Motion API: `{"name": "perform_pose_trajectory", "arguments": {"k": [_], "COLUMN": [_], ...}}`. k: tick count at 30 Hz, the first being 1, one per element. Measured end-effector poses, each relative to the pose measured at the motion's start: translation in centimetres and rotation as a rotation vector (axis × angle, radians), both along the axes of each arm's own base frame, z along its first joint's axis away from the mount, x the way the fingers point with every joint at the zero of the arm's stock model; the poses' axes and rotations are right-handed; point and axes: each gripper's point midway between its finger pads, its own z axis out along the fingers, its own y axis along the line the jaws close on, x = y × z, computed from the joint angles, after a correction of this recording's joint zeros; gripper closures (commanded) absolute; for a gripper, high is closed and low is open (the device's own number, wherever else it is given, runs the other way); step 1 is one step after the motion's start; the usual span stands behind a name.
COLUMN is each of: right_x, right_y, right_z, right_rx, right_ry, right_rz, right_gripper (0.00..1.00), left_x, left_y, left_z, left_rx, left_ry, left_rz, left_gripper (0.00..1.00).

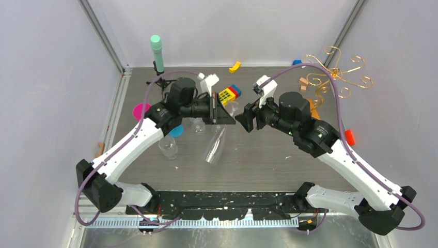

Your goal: Take the wine glass off the wine glass rack

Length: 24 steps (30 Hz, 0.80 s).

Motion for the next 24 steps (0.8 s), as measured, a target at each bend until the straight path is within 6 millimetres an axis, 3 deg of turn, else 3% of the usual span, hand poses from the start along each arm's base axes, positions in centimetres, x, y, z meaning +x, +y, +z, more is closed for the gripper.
{"name": "perform_pose_trajectory", "arguments": {"k": [5, 10, 18, 24], "right_x": [0.5, 0.2, -0.6, -0.9], "right_y": [-0.5, -0.3, 1.4, 3.3], "right_z": [0.9, 2.4, 5.8, 8.5], "right_rx": [0.122, 0.385, 0.898, 1.134], "right_ry": [0.024, 0.101, 0.287, 0.403], "right_rz": [-0.102, -0.171, -0.14, -0.049], "right_gripper": [0.31, 0.31, 0.31, 0.32], "left_x": [3.9, 7.6, 11.5, 12.8], "left_y": [1.6, 4.7, 10.6, 12.9], "left_z": [5.1, 9.4, 13.3, 15.1], "left_rx": [0.002, 0.001, -0.087, -0.206], "left_ry": [-0.162, -0.317, -0.416, -0.415], "left_rz": [0.208, 0.488, 0.921, 1.107], "left_gripper": [1.0, 1.0, 1.0, 1.0]}}
